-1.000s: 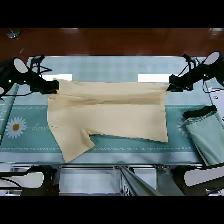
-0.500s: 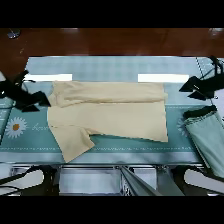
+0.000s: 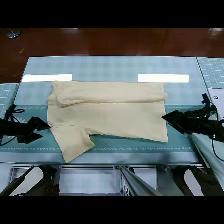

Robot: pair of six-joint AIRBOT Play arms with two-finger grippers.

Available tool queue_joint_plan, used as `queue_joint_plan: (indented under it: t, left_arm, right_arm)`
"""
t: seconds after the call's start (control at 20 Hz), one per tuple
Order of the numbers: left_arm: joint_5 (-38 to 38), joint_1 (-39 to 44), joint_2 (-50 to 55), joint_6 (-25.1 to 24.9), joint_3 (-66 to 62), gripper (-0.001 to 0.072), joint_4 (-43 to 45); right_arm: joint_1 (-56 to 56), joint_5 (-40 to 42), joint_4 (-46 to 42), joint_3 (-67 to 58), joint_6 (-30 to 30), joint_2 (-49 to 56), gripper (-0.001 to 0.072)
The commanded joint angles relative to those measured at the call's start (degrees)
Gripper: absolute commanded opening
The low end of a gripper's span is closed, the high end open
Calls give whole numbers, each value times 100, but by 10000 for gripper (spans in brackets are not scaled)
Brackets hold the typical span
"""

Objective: Fold the shirts.

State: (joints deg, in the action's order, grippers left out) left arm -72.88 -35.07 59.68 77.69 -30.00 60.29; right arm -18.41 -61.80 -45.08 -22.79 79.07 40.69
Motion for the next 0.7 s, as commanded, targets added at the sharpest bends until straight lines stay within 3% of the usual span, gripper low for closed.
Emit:
queue_joint_plan:
  t: [0.0,0.15,0.3,0.35,0.4,0.45,0.65]
  left_arm:
    - [389,192,-79,-579,638,700,-1010]
    - [667,706,-76,-804,949,700,-1244]
    - [811,973,-66,-903,1113,696,-1213]
    - [815,973,-63,-905,1084,564,-1244]
    - [809,973,-66,-914,1038,244,-1276]
    - [774,973,-66,-927,975,23,-1276]
    - [623,973,-72,-1025,719,26,-1276]
  right_arm:
    - [177,234,295,363,-20,-293,620]
    - [-413,306,-334,221,321,-254,621]
    - [-1408,-289,-1320,55,450,-118,622]
    - [-1534,-599,-1499,68,450,-26,621]
    - [-1530,-780,-1521,127,459,57,621]
    - [-1438,-815,-1410,251,448,131,621]
    - [-533,-824,-1084,358,448,730,621]
